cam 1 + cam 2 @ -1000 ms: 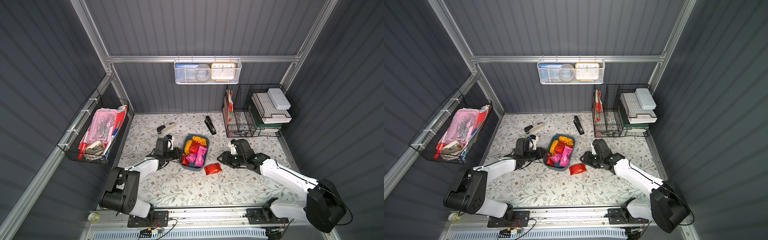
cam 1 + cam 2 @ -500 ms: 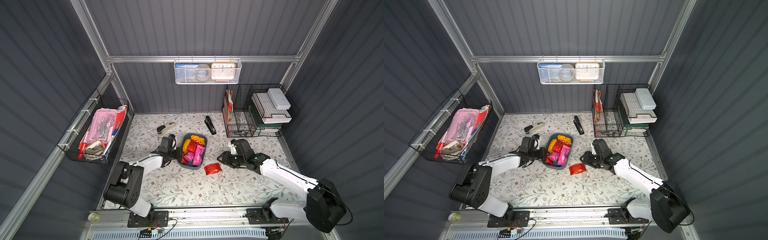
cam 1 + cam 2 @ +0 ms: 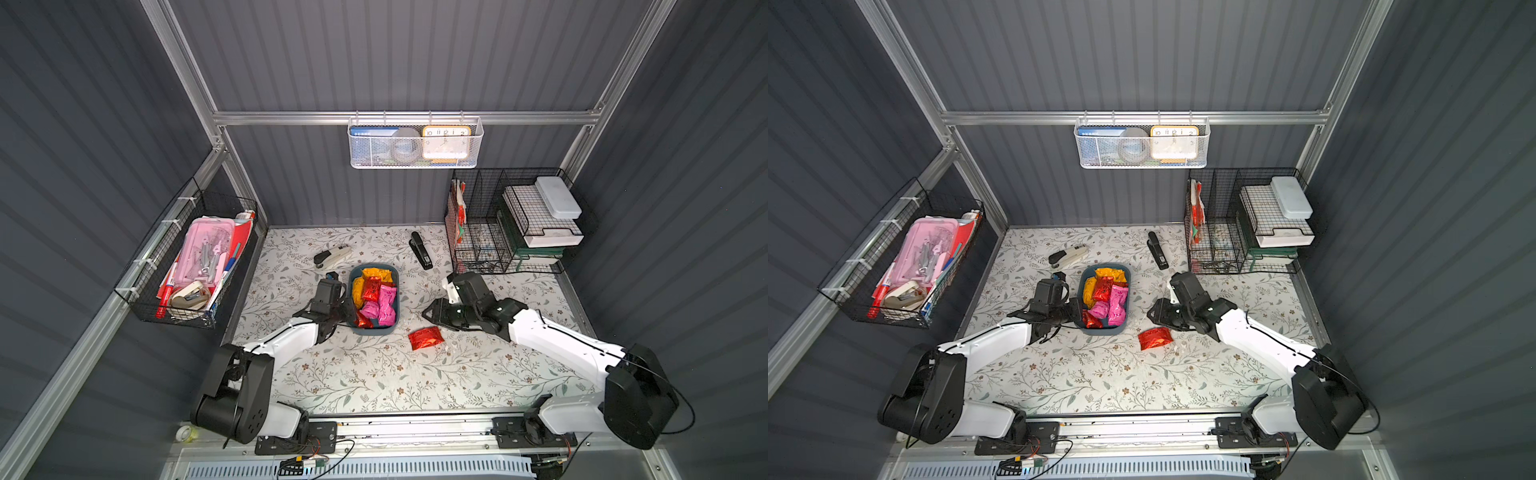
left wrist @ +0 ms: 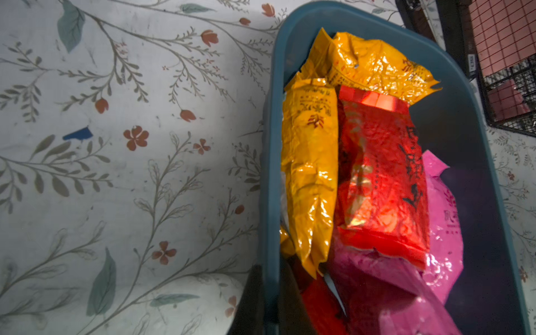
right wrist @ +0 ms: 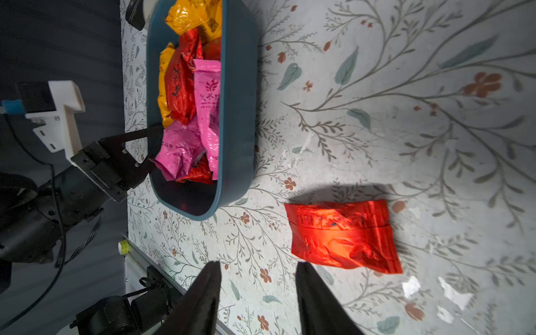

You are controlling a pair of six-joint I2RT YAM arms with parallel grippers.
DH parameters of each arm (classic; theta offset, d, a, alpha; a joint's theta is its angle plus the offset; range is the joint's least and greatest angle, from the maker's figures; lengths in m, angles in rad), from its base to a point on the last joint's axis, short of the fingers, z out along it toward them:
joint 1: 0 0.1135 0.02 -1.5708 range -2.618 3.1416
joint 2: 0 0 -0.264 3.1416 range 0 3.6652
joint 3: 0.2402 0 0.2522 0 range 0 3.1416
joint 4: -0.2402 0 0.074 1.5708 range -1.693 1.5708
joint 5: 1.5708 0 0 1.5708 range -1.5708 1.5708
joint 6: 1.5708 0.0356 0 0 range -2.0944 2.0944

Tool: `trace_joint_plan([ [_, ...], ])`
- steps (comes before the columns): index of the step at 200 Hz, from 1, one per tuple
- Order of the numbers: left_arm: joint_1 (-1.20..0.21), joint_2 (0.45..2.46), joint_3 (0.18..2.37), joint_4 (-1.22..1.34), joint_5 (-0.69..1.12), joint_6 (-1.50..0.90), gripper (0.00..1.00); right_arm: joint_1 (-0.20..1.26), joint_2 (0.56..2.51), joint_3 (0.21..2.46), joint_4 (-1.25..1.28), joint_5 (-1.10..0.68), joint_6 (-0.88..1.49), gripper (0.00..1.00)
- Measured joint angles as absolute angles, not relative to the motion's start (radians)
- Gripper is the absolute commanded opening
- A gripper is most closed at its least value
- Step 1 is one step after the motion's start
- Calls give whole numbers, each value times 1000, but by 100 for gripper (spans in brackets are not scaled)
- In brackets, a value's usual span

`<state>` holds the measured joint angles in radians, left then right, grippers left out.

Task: Take the tea bags out of the storage box
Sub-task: Adjust the storage box at the center of the board.

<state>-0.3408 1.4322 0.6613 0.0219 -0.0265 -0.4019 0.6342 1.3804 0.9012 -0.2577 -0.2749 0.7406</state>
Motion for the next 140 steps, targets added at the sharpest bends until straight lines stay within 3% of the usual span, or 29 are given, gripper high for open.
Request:
trace_joint_plan([
  [34, -341, 1433, 646, 36, -28, -439, 14, 703, 1468, 997, -269, -239, 710, 47],
  [63, -341, 1433, 646, 58, -28, -460, 37, 777, 1565, 1111, -293, -218, 662, 48],
  [92, -341, 1431, 646, 68, -25, -480, 51, 843, 1652, 1213, -317, -193, 582, 52],
  [140, -341, 1272, 645, 59, -25, -561, 60, 921, 1741, 1318, -307, -62, 256, 54],
])
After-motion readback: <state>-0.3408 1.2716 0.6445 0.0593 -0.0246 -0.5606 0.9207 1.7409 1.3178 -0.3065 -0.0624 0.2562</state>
